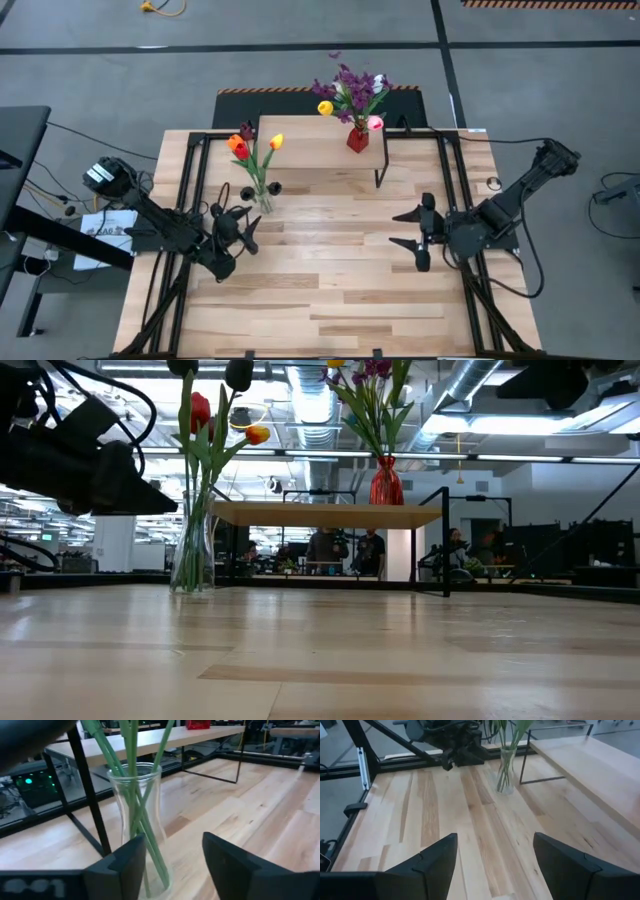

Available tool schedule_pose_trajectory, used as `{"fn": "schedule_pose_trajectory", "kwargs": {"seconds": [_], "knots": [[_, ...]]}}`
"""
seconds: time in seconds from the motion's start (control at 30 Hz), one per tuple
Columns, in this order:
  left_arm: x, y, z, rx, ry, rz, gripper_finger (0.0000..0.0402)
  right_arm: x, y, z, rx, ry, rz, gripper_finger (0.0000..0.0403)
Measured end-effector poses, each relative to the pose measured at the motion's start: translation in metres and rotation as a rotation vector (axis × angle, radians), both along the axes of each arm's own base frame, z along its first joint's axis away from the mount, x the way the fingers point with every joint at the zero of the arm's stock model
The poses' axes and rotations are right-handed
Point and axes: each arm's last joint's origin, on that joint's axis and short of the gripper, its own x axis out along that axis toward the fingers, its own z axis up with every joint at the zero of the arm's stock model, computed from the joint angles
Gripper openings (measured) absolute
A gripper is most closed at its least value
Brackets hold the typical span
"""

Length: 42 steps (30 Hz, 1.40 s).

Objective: Pick and place flowers into a vace then onto a shelf
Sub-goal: Put the transparent vase with flowers on the shelf

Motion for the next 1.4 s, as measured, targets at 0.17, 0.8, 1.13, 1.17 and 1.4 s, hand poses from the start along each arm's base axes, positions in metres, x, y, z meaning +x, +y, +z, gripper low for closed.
{"fn": "schedule_pose_trajectory", "kwargs": {"seconds": [0.17,0.8,1.13,1.17,1.4], "knots": [[0.002,0.004,0.0,0.025,0.023,0.023,0.0222,0.004,0.003,-0.005,-0.001,0.021,-0.009,0.0256],[0.01,0.023,-0.002,0.028,0.097,0.1,0.0233,0.007,0.005,-0.006,0.002,0.02,-0.009,0.0256],[0.008,0.026,-0.003,0.058,0.131,0.113,0.0234,0.007,0.005,-0.006,0.002,0.02,-0.009,0.0256],[0.008,0.026,-0.003,0.058,0.134,0.111,0.0234,0.007,0.005,-0.006,0.002,0.02,-0.009,0.0256],[0.006,0.017,-0.003,0.078,0.171,0.036,0.0234,0.007,0.005,-0.006,0.006,0.015,-0.009,0.0256]]}}
